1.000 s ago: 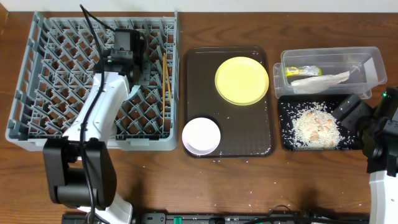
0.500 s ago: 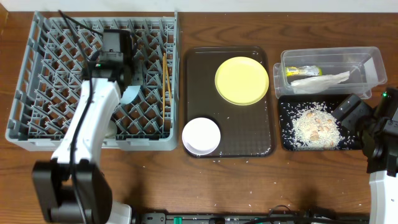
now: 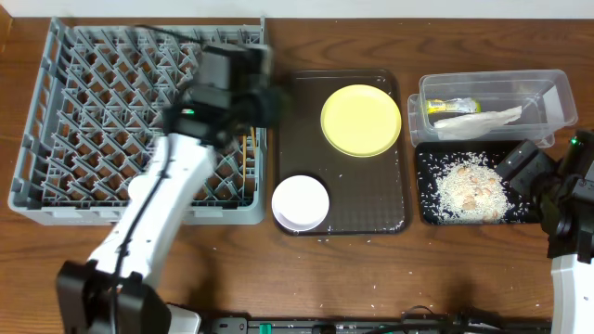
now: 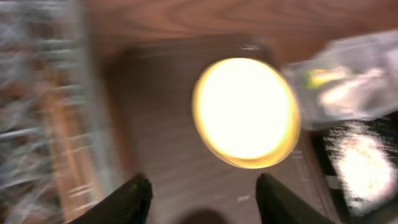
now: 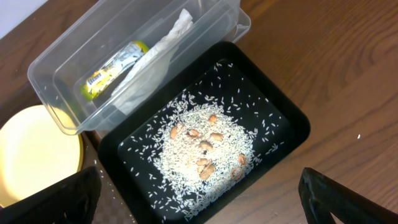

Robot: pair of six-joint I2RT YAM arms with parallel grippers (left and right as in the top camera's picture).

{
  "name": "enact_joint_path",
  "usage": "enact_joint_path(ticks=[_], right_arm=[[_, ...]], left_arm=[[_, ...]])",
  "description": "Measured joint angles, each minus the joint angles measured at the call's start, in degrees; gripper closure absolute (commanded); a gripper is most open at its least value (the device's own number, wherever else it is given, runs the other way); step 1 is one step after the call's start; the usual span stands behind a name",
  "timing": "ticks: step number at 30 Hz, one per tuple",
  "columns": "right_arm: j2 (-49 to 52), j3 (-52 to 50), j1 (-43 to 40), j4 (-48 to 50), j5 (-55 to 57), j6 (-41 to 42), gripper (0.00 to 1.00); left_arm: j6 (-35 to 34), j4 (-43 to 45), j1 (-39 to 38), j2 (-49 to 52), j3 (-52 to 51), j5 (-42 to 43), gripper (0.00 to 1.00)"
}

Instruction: Sort waste into correct bins and load items into the dishwasher

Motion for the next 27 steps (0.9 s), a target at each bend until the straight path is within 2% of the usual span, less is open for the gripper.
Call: enact_joint_path(ticks=[5, 8, 12, 17, 22, 23, 27], right_arm=[[0.0, 0.0, 0.0, 0.0, 0.0, 0.0, 0.01], [0.0, 0.0, 0.0, 0.0, 0.0, 0.0, 0.01], [0.0, 0.0, 0.0, 0.0, 0.0, 0.0, 0.01], [0.0, 0.0, 0.0, 0.0, 0.0, 0.0, 0.01], [0.0, 0.0, 0.0, 0.0, 0.0, 0.0, 0.01], [0.0, 0.0, 0.0, 0.0, 0.0, 0.0, 0.01], [0.0, 0.0, 0.0, 0.0, 0.0, 0.0, 0.01]], left_arm=[[-5.8, 8.3, -7.6, 6.7, 0.0, 1.7, 0.36], [-11.6, 10.1, -10.3, 11.7, 0.0, -0.8, 0.36], [-16.7, 13.1, -11.5, 18.9, 0.0, -3.9, 0.36], [-18.9, 14.3, -11.4, 24.6, 0.0, -6.9, 0.38], [-19.9, 15.2, -11.4, 27.6, 0.0, -9.4, 0.5], [-19.9, 15.4, -11.4, 28.0, 0.0, -9.5, 0.59], [-20.1, 16.1, -11.4, 28.7, 0.0, -9.9, 0.78]])
